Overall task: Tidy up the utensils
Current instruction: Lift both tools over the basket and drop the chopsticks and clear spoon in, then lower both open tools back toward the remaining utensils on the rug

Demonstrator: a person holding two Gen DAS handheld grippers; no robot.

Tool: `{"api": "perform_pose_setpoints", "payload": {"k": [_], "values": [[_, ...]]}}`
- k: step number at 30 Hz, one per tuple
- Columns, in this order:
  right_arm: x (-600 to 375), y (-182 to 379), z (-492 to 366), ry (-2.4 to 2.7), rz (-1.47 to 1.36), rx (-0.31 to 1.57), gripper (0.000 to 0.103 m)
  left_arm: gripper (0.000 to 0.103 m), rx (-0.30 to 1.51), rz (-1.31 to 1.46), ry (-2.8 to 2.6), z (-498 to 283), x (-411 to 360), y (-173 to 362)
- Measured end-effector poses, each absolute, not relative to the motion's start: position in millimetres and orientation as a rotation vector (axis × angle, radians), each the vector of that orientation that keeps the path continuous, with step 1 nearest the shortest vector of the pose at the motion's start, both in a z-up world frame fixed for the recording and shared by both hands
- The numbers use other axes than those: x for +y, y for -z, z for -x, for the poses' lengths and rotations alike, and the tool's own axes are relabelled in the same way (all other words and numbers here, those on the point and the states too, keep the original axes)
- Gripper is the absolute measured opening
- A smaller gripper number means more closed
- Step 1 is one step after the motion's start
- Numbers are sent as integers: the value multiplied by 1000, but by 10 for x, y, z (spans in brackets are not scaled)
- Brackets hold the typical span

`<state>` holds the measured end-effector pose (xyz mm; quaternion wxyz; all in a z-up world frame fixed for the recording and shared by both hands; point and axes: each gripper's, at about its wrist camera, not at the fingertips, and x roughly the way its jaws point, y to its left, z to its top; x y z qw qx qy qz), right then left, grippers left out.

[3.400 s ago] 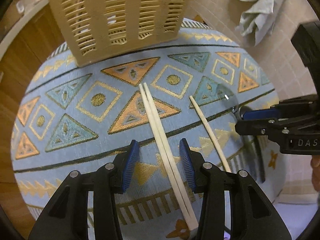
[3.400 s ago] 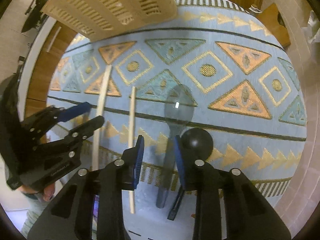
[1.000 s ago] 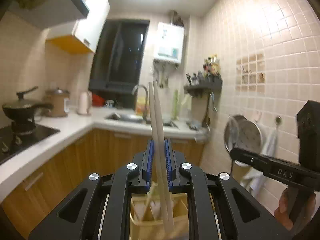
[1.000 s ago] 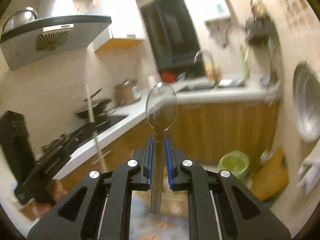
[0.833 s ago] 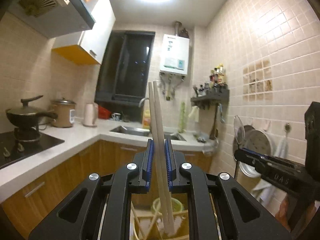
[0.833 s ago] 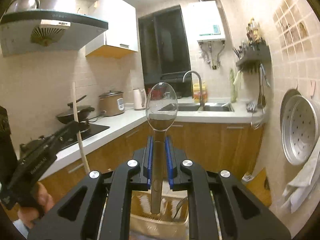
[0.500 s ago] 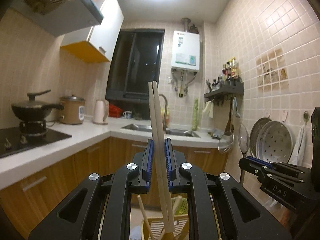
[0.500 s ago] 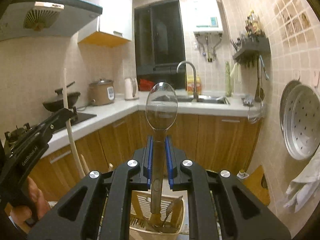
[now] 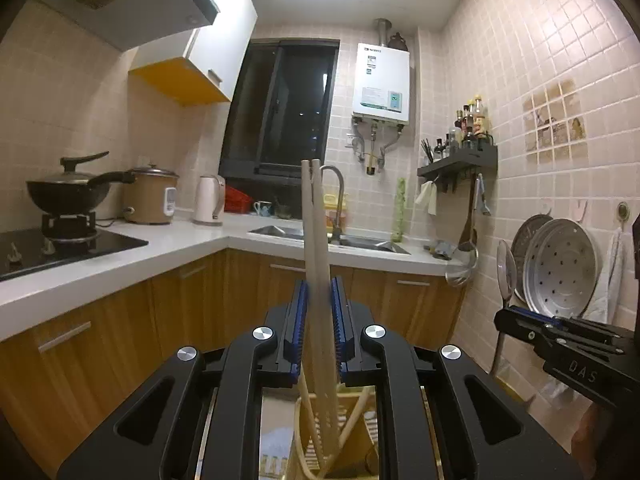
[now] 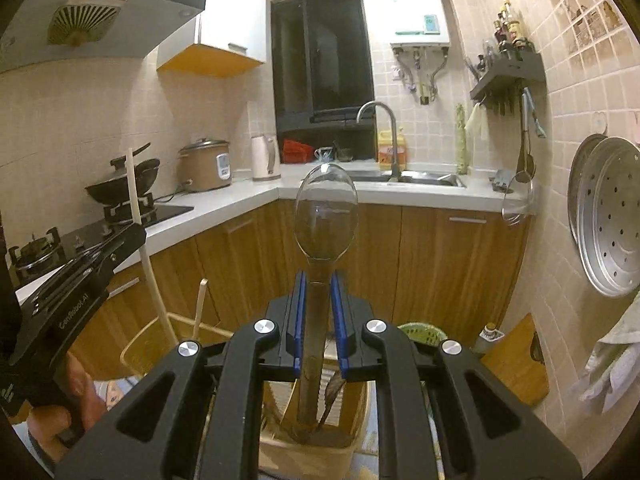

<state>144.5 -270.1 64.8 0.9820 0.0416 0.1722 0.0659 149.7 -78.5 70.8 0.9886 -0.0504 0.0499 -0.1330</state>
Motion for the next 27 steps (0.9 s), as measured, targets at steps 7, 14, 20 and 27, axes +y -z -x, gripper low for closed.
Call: {"api": "perform_pose_setpoints", "payload": {"k": [7,14,20,27], "values": [[-2792,-780,-1117,-155,-103,356,39,30,95,107,282,-1243,-594,-853],[-2877,-1150,-708,-138,-87,369,39,34,127,120,348,-837,-399,-1235],[-2950,-1218,-509,-120,-108,552,39,38,313,113,449,-681,-421,-1395],[-3164,-688,-422,-116,-239,898,39,38,705,93,595,-730,-651,-978]]}}
